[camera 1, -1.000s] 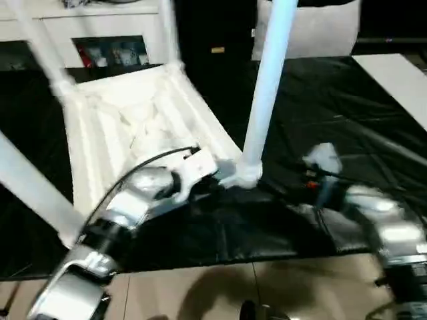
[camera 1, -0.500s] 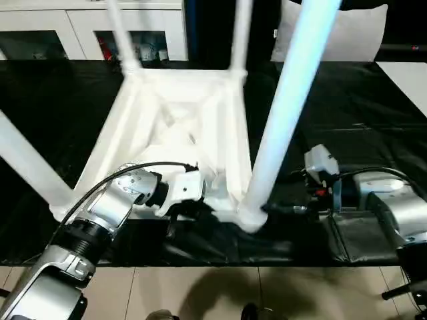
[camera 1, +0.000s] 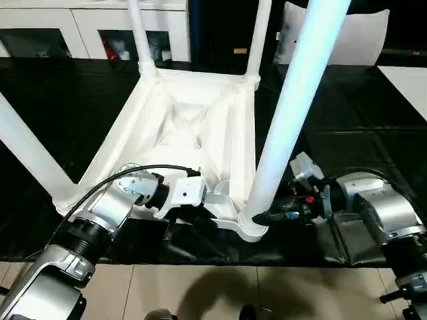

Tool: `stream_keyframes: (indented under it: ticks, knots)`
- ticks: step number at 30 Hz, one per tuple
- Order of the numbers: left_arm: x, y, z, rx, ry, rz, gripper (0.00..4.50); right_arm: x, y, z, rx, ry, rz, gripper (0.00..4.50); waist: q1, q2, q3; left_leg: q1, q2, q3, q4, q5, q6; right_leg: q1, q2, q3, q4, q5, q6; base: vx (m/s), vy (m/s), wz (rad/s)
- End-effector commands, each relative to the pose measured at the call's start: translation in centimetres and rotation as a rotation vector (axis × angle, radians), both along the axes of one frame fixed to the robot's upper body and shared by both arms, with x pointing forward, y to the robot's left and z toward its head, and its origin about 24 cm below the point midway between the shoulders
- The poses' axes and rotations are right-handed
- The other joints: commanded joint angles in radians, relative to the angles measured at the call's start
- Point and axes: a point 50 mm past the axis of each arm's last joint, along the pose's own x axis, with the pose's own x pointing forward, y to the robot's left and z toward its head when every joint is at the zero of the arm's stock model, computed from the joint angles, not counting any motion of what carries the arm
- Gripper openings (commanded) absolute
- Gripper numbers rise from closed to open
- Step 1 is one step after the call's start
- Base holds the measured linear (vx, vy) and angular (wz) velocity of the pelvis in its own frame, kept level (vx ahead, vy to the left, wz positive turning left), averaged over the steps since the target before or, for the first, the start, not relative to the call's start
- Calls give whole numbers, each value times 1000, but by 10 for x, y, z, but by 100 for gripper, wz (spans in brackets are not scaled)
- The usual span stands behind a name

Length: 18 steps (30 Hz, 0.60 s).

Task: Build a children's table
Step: Rotate leg to tighten

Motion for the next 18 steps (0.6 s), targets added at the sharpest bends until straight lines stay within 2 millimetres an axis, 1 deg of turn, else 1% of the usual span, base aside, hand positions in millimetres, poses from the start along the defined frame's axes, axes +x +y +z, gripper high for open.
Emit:
stream_keyframes:
  ticks: [1,3,4,6,7,8,9,10,11,12,13,14,15,16,17,18]
  knots:
    - [-9,-9,-8,46,45,-100,0,1,8,3,28,19,33,212,-4,-12,-69,-12,24,14,-63,-84,107,74,-57,63,-52,-351,-156,0,0,0]
    - [-8,-8,-8,43,46,-92,0,0,8,2,34,23,35,203,-3,-12,-66,-12,23,14,-64,-93,102,73,-56,62,-55,-369,-149,0,0,0]
    - [-7,-7,-8,31,52,-69,0,-1,10,2,55,39,32,201,-3,-10,-66,-11,23,14,-64,-99,99,73,-56,62,-56,-378,-145,0,0,0]
    - [-3,-8,-7,3,57,3,0,-5,13,1,87,53,13,199,-3,-12,-64,-10,23,15,-64,-103,95,72,-55,63,-59,-386,-139,0,0,0]
    - [0,-10,-7,-20,52,61,0,-7,15,-1,107,54,-23,199,0,-12,-63,-8,23,15,-66,-109,92,71,-56,62,-62,-399,-136,0,0,0]
    - [3,-12,-6,-42,50,121,0,-7,18,-4,109,30,-86,199,-2,-13,-62,-8,22,14,-67,-113,89,72,-55,62,-62,-410,-130,0,0,0]
    - [4,-12,-6,-47,50,133,0,-6,19,-5,108,22,-102,199,-3,-13,-57,-6,21,14,-68,-135,79,68,-56,61,-70,-452,-115,0,0,0]
    - [7,-15,-5,-69,49,197,0,-3,23,-10,92,-14,-209,199,-7,-15,-55,-8,16,13,-70,-156,67,71,-57,56,-76,-507,-91,0,0,0]
    - [7,-15,-5,-69,49,197,0,-3,23,-10,92,-14,-209,199,-8,-15,-54,-5,13,13,-69,-162,60,68,-55,54,-82,-533,-76,0,0,0]
    - [8,-16,-4,-78,48,221,0,-2,25,-12,85,-21,-262,198,-15,-17,-52,-6,7,12,-68,-177,51,68,-55,48,-91,-585,-48,-51,-3,-6]
    - [11,-24,-4,-103,46,317,0,6,34,-18,97,-26,-460,197,-24,-12,-47,-6,4,10,-68,-190,37,65,-52,42,-99,-620,-25,0,0,0]
    - [13,-30,-4,-120,48,363,0,8,39,-21,108,-17,-547,196,-41,-13,-44,-4,-2,8,-64,-218,26,62,-50,29,-112,-667,2,0,0,0]
    - [13,-30,-4,-120,48,363,0,8,39,-21,108,-17,-547,196,-41,-13,-44,-4,-2,8,-64,-218,26,62,-50,29,-112,-667,2,0,0,0]
    - [15,-41,-4,-141,54,425,0,12,45,-25,101,-7,-666,195,-65,-11,-43,-14,-6,1,-60,-248,20,72,-48,9,-126,-705,53,0,0,0]
    - [16,-46,-4,-150,56,456,0,13,48,-26,95,-5,-709,195,-70,-5,-41,-6,-2,-1,-61,-261,22,69,-50,1,-135,-706,58,0,0,0]
    - [17,-48,-4,-153,56,466,0,14,49,-27,93,-5,-721,195,-84,4,-39,3,1,-4,-59,-296,34,69,-51,-14,-151,-701,63,0,0,0]
